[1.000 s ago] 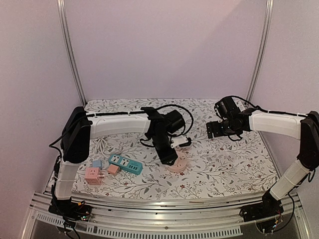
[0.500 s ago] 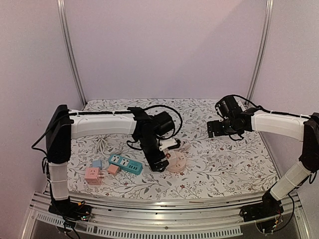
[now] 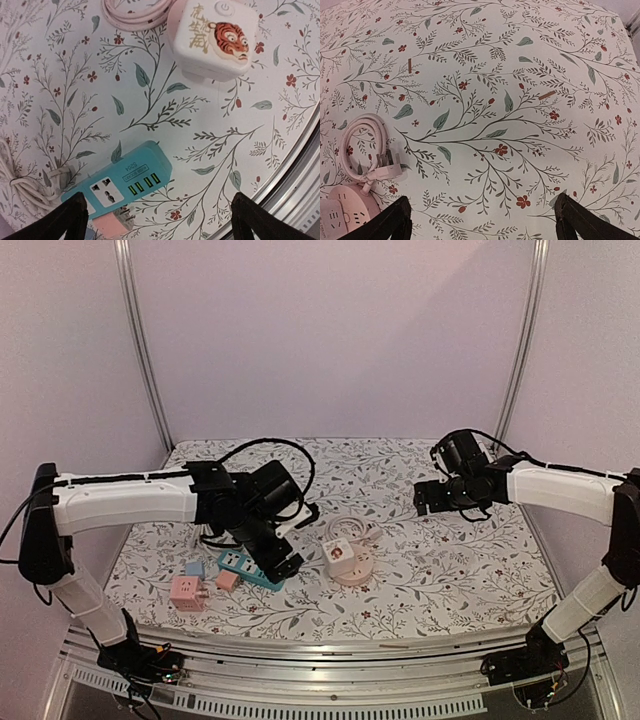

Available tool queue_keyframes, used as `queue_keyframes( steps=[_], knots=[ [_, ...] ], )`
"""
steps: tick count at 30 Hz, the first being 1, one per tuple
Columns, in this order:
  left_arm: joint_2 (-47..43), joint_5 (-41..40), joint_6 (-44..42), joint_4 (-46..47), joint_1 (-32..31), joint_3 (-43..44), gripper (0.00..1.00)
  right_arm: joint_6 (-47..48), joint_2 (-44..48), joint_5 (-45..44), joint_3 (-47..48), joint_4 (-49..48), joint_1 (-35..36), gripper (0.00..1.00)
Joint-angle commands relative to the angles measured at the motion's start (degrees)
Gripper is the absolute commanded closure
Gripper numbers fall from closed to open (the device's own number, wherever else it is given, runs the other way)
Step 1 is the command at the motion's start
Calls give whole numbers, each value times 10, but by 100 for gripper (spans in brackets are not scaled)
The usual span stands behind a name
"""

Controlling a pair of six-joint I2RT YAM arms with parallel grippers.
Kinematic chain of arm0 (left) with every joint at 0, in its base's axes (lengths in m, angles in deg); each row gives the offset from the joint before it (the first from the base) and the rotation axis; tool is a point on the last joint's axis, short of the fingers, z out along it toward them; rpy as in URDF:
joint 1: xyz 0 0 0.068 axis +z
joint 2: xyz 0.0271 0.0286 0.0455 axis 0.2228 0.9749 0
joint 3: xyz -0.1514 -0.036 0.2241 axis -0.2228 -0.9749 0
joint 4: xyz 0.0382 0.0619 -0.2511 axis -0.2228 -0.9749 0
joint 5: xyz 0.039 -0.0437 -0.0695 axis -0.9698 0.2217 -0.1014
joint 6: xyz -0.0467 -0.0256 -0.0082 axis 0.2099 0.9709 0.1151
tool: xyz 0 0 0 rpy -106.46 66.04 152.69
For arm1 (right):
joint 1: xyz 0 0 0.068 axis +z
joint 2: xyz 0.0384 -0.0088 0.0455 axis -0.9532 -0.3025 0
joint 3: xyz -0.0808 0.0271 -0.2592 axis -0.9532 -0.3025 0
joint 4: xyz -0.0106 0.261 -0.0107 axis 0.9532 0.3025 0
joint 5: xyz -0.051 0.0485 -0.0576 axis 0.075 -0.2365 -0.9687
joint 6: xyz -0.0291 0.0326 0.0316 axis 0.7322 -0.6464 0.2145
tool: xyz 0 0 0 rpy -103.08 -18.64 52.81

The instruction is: Insert the plug

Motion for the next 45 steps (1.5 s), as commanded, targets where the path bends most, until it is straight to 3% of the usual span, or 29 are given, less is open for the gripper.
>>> queue_keyframes(
  steps=[1, 19, 41, 45],
  knots=[
    [-39, -62, 78, 22, -5, -52, 1, -10, 22, 22, -9, -10, 2, 2],
    [-138, -97, 311, 11, 47, -224, 16, -18, 10, 26, 8, -3, 40, 2],
    [-148, -62, 346, 47, 109, -296, 31, -13, 5, 28, 12, 3, 47, 3],
    [-144, -54, 345, 57, 112, -302, 38, -13, 4, 29, 12, 2, 48, 3]
  ],
)
